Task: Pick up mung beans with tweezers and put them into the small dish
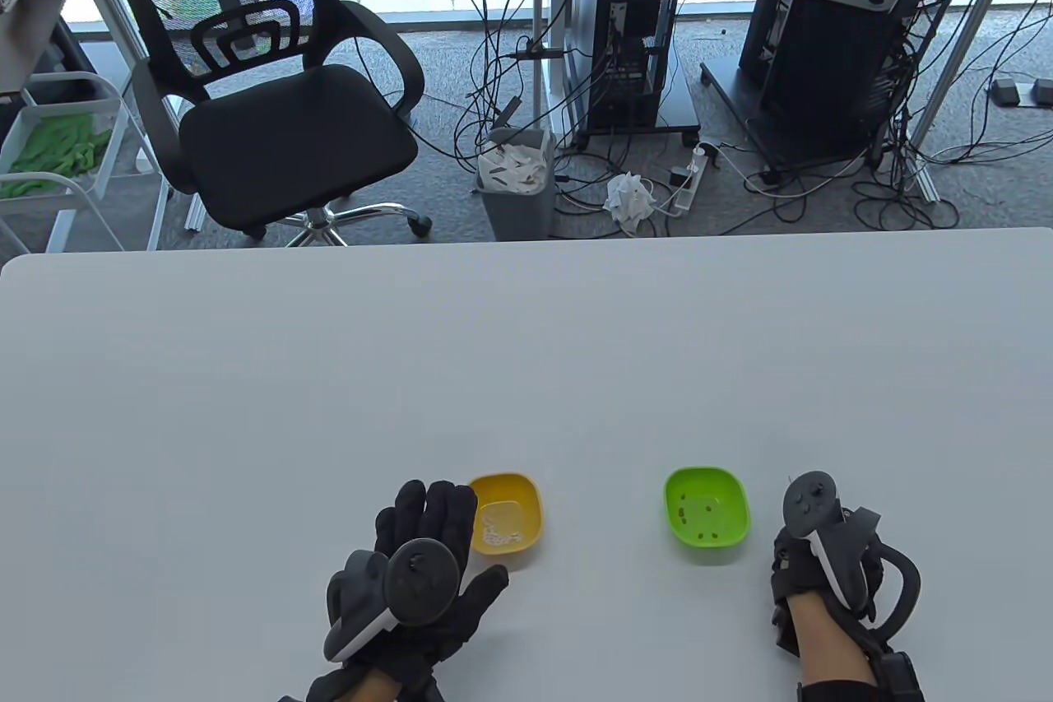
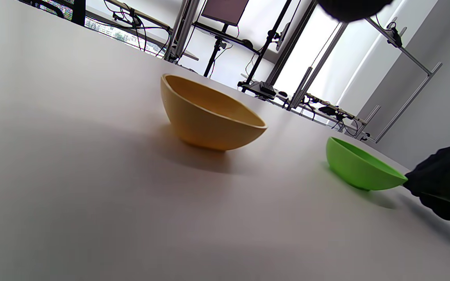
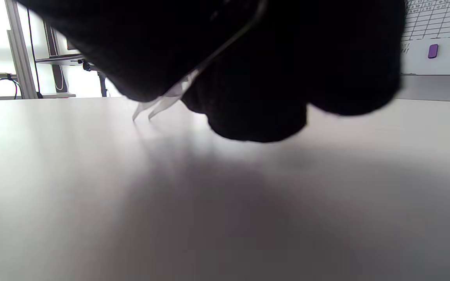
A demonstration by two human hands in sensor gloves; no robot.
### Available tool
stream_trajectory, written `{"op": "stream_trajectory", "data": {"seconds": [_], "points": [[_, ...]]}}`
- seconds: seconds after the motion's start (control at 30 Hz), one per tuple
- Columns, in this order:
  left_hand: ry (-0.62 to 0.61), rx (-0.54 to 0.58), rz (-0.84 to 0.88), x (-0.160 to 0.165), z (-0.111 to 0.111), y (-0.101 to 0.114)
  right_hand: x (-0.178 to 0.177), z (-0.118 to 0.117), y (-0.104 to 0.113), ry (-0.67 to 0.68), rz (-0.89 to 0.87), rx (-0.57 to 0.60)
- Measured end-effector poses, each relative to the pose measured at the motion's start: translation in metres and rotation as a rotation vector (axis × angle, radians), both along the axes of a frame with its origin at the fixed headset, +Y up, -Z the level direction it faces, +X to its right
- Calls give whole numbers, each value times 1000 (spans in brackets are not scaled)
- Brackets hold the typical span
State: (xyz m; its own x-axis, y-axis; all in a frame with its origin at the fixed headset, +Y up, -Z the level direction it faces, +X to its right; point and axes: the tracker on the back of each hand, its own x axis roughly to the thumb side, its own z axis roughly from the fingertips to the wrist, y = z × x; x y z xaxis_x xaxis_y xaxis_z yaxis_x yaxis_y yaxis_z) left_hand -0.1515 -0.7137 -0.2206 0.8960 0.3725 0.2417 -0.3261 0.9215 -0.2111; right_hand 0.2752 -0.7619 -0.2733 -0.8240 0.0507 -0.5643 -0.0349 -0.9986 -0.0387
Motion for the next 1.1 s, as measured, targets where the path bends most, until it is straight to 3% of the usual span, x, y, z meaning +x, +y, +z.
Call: {"op": "stream_trajectory", "data": {"seconds": [0.33,0.5,0.67,0.8,0.97,1.1], "points": [[-1,-6,-16,1,-1,-1,-2,-2,-5,-20,28,-66],[-3,2,-9,0,1,0,2,9,13,-9,-55,17],[-9,14,-6,0,1,4,-17,25,55,258,-171,192],[-10,21,-2,-1,2,5,-55,52,80,546,-232,230],[-17,21,-8,-2,2,5,-92,74,78,760,-244,184],[-22,17,-12,-1,2,5,-102,78,65,834,-229,184]]}}
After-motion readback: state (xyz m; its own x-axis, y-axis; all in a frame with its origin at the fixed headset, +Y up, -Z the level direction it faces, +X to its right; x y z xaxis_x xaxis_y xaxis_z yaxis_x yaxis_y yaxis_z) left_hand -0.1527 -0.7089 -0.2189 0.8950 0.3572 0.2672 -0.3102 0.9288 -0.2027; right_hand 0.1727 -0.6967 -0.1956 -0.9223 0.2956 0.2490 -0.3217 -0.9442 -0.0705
